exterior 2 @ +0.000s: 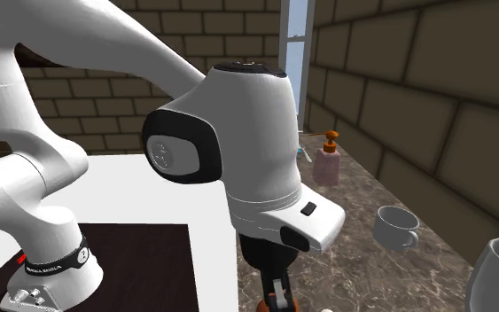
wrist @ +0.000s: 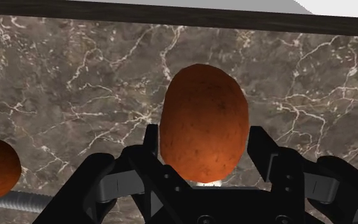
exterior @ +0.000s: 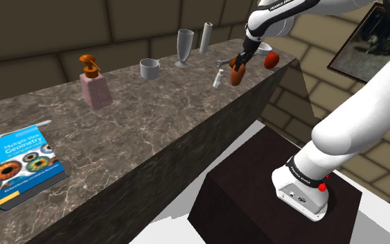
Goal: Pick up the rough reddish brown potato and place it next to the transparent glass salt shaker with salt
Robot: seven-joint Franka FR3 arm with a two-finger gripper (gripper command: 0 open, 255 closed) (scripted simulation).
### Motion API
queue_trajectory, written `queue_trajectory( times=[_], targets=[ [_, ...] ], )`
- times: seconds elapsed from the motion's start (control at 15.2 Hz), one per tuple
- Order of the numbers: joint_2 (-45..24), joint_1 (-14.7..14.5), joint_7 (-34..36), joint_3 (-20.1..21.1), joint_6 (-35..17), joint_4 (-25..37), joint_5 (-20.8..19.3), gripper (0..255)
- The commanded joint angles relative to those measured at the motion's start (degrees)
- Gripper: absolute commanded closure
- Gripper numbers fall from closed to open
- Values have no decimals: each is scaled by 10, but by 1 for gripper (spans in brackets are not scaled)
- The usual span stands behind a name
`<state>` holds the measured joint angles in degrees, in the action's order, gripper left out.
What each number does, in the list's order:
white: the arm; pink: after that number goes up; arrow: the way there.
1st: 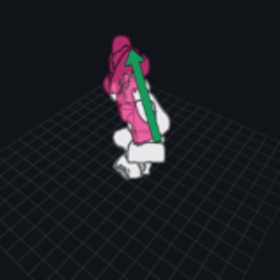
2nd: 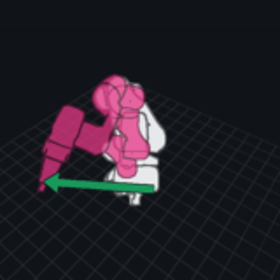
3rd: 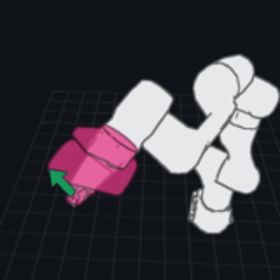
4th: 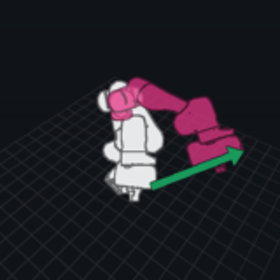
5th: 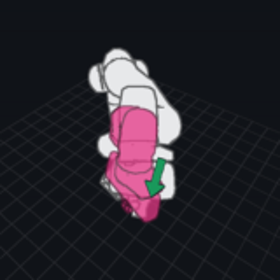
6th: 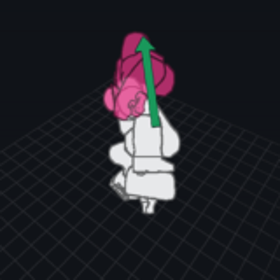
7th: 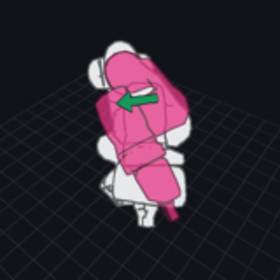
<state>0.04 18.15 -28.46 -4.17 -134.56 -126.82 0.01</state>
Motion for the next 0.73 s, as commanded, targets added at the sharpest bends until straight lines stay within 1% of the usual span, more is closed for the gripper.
queue_trajectory(
  times=[0.0,0.66],
  targets=[
    [-9,0,-1,0,-16,-6,1,255],
    [-57,1,-6,0,-91,-34,7,255]
  ],
)
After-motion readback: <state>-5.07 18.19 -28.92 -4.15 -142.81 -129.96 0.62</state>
